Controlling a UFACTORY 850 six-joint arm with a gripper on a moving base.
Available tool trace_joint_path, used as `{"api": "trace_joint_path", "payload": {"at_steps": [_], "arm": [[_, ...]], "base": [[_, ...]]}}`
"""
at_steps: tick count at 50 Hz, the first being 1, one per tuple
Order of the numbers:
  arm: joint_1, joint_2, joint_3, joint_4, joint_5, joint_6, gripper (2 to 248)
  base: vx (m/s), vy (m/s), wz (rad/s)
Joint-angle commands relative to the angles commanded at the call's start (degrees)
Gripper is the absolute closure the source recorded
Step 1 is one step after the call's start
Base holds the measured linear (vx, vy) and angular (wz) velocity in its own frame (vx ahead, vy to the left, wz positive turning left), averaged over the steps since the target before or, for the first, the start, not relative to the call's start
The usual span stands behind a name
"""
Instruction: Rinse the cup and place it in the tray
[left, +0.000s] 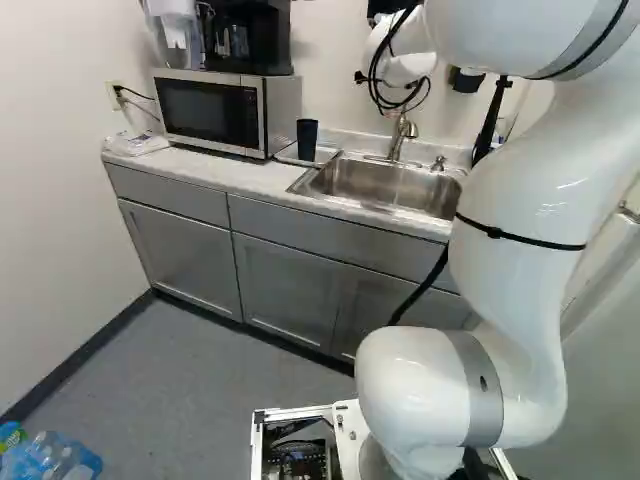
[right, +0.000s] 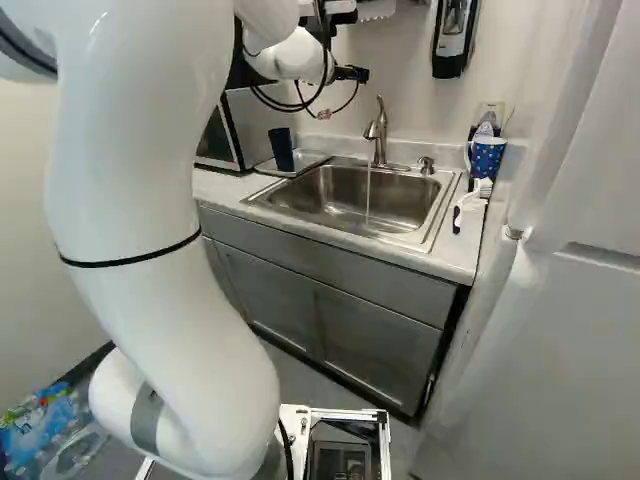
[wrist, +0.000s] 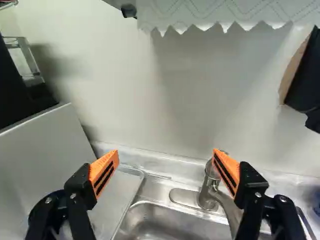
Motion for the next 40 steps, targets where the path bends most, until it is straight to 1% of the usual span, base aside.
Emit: {"api": "trace_joint_path", "payload": {"at_steps": [9, 27, 34, 40], "arm": [[-0.6, -1.8, -3.0, 0.0, -2.0, 0.0, 3], [-1.0, -6.9, -11.1, 0.0, -6.4, 0.0, 3], [-1.4, -8.2, -13.1, 0.0, -7.9, 0.0, 3], [-1.8, -9.1, -14.2, 0.0, -7.9, 0.0, 3]], "base": [[0.0, 0.0, 0.0], [0.0, 0.0, 0.0], [0.0, 0.0, 0.0], [0.0, 0.0, 0.0]]}}
